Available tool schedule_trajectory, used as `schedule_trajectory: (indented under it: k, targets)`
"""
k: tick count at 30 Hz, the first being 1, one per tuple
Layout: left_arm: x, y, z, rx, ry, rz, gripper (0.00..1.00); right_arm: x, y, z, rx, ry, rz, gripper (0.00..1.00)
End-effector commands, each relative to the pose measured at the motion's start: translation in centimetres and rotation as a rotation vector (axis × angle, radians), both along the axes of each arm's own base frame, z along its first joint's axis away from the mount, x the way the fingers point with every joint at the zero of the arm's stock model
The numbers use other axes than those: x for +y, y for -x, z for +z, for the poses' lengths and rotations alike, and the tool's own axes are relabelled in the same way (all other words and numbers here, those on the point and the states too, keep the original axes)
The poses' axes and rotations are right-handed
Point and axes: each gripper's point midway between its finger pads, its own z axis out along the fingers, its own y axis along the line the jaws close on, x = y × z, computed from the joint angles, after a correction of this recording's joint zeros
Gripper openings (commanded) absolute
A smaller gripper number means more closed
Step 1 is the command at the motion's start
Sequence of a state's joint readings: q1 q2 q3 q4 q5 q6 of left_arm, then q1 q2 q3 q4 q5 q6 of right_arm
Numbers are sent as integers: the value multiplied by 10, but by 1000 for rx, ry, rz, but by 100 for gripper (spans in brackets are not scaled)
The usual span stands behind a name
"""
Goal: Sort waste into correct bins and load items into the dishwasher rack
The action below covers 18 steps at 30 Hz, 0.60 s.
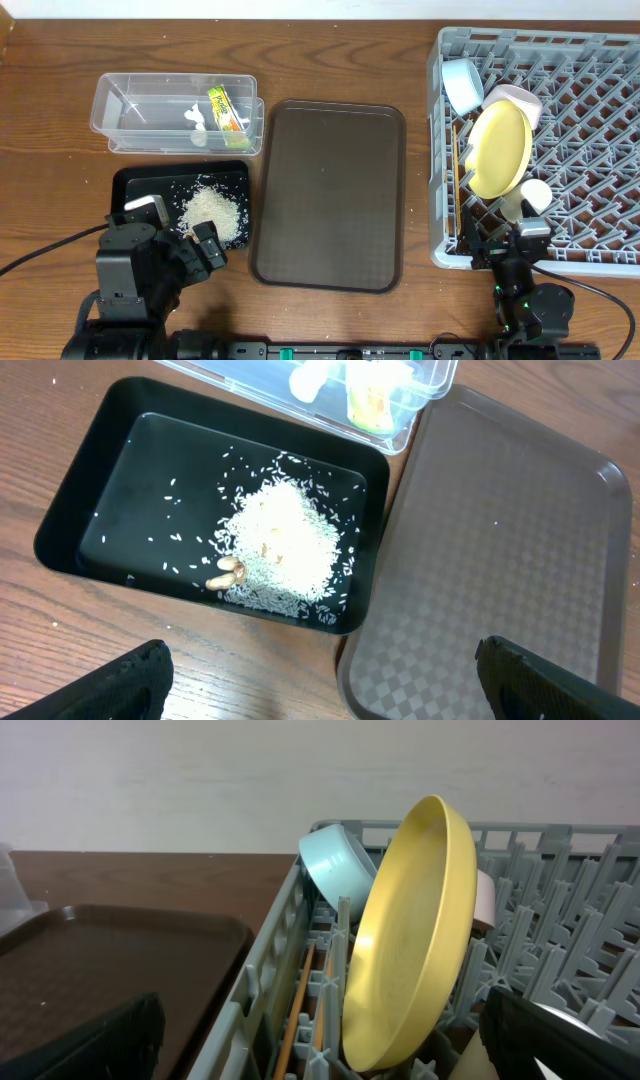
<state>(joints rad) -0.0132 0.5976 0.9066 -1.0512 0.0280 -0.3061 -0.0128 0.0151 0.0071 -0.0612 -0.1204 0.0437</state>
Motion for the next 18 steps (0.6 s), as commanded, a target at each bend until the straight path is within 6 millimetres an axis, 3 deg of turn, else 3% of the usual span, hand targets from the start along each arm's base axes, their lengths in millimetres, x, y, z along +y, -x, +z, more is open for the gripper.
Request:
schedule_trajectory:
  k: [1,18]
  targets:
    - [-1,1,-2,5,-3,-14,99,1,0,0,-2,6,12,99]
    - [1,3,1,-16,-3,-3,99,1,0,0,-2,6,12,99]
